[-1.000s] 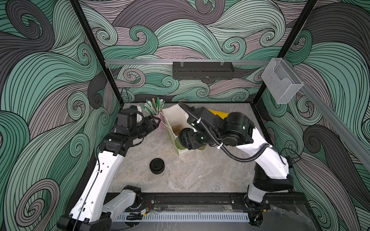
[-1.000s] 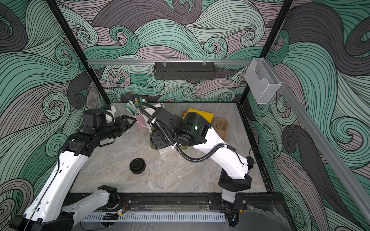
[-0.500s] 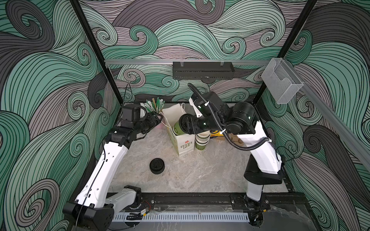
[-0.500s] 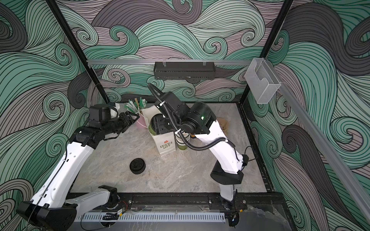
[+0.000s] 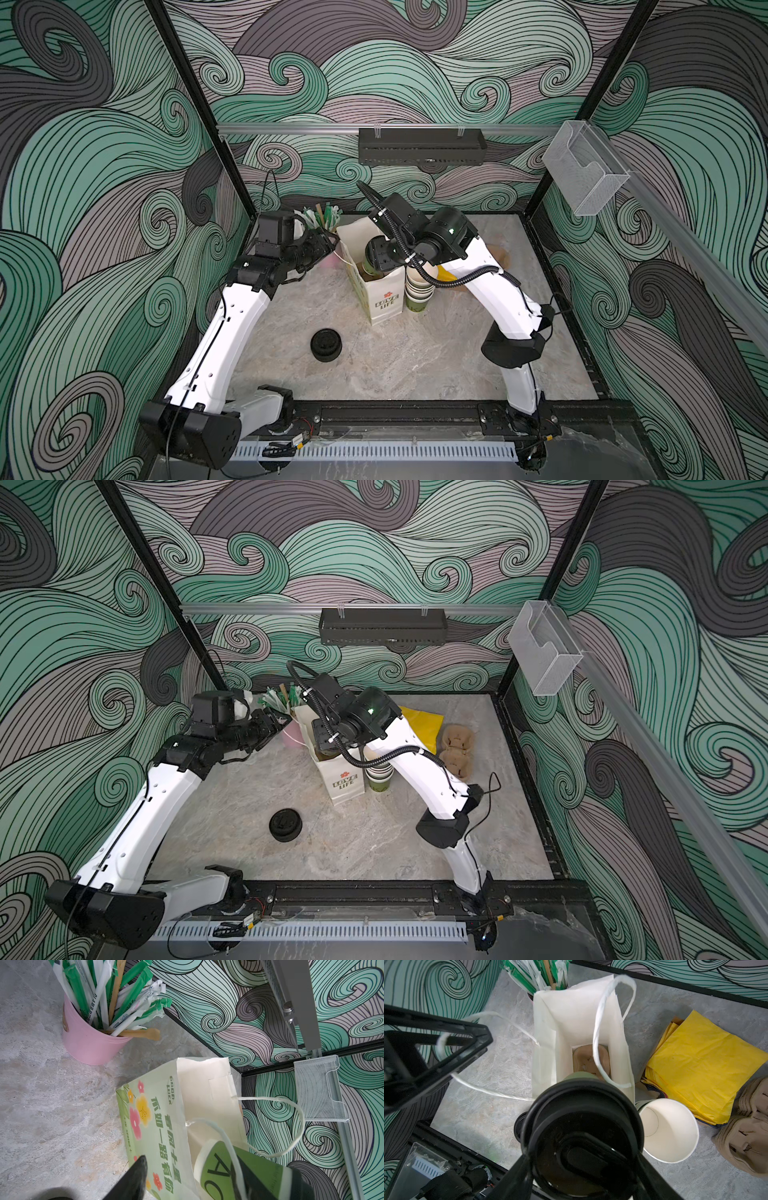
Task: Pack a coffee takeout order
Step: Move the takeout bag to the center of the table.
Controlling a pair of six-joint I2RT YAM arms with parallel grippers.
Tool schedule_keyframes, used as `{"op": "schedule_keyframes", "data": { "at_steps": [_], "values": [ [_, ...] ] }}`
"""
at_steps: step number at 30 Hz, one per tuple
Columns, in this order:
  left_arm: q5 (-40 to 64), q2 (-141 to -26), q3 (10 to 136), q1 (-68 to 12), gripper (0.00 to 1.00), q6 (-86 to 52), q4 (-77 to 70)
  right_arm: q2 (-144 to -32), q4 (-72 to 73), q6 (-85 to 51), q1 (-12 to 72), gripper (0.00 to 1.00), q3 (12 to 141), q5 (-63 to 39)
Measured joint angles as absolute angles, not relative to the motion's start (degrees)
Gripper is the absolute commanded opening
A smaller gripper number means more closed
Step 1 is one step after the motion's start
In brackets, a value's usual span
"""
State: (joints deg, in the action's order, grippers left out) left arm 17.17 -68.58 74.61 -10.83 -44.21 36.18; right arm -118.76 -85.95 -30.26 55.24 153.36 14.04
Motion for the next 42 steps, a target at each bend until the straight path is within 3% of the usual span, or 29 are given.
{"op": "schedule_keyframes", "data": {
  "at_steps": [6,14,22,42],
  "values": [
    [19.4,-70.9,75.9,-10.5,0.52,-42.7,36.1,-121.0,-85.9,-30.4,54.1,0.58,152.4,12.6],
    [21.2,-71.9,76.1,-10.5,0.22,-40.5,35.9,-124.4,-86.0,-30.5,54.0,0.58,151.0,11.0],
    [24.6,-71.5,75.8,-10.5,0.0,-40.5,36.0,-124.9,-86.1,-31.8,54.0,0.57,150.9,10.3],
    [32.5,-61.9,69.4,-11.0,0.0,-45.3,37.0,-123.5,-90.2,-32.6,57.1,0.57,146.7,8.7]
  ]
}}
